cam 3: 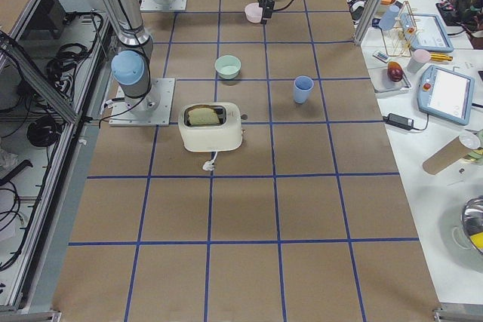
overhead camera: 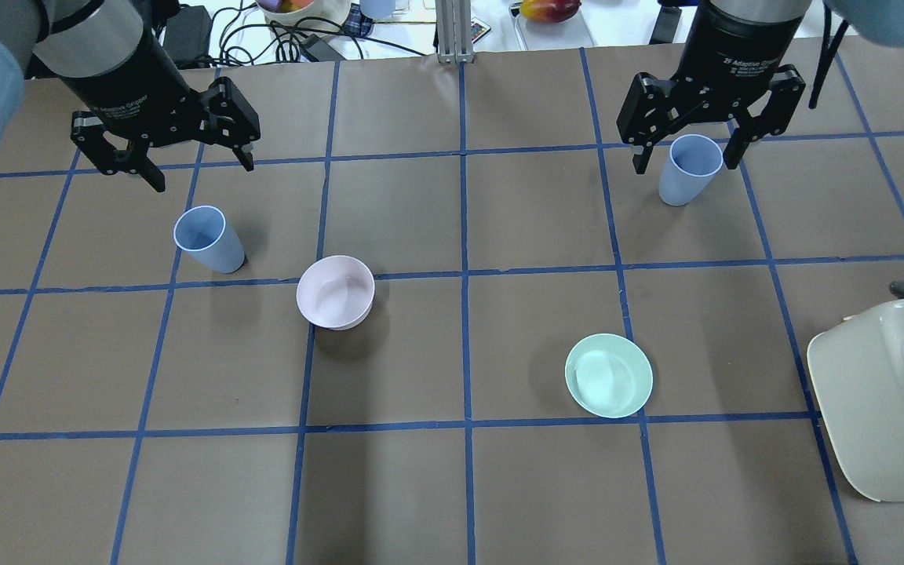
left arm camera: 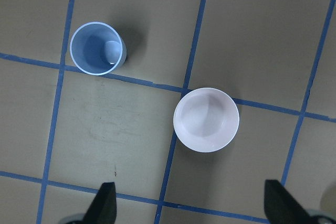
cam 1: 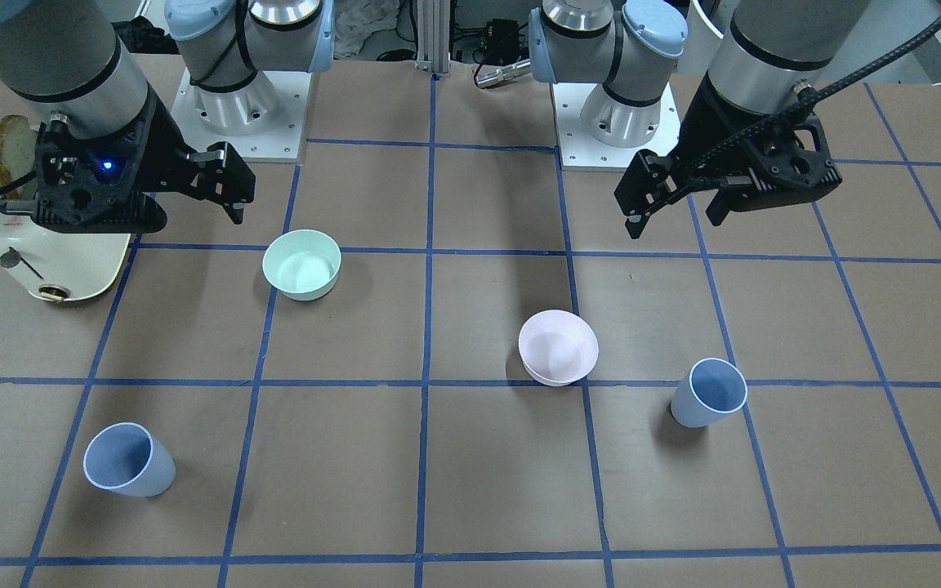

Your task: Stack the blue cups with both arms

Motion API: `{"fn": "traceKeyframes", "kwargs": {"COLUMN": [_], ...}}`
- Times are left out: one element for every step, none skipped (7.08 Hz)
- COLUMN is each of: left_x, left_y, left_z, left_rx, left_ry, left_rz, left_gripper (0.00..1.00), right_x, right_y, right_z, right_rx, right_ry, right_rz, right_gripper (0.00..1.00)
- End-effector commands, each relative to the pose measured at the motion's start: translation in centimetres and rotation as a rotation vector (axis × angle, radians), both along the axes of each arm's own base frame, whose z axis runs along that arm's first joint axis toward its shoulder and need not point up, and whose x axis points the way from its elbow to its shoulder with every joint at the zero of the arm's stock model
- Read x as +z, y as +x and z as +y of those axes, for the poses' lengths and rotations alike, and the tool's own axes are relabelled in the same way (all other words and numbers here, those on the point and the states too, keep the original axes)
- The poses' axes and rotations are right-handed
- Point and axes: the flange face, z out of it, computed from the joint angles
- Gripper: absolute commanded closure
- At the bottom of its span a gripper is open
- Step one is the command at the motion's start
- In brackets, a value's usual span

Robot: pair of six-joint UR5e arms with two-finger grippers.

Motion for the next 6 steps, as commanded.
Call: {"fn": "traceKeyframes", "kwargs": {"left_x": [-0.11, -0.04, -0.04, -0.19, -0.49, -0.57], "left_y": [0.00, 0.00, 0.02, 0.02, 0.03, 0.11], "left_z": [0.07, 0.06, 0.06, 0.02, -0.39, -0.59], "left_rx": [0.000, 0.000, 0.000, 0.000, -0.035, -0.058], "left_ry": [0.003, 0.001, 0.001, 0.004, 0.009, 0.010], "left_rz": [0.000, -0.001, -0.002, -0.002, -0.003, -0.004], "left_gripper": [0.00, 0.00, 0.00, 0.00, 0.00, 0.00], "right_x": [0.37, 0.22, 0.22, 0.22, 0.07, 0.22], "right_y": [0.06, 0.06, 0.06, 0.06, 0.06, 0.06], "right_z": [-0.06, -0.09, -0.09, -0.09, -0.13, -0.09], "right_rx": [-0.006, -0.006, -0.006, -0.003, -0.004, -0.003], "right_ry": [-0.007, -0.004, -0.004, -0.004, -0.001, -0.004], "right_rz": [-0.005, -0.005, -0.005, -0.005, -0.005, -0.005], "right_gripper": [0.00, 0.00, 0.00, 0.00, 0.00, 0.00]}}
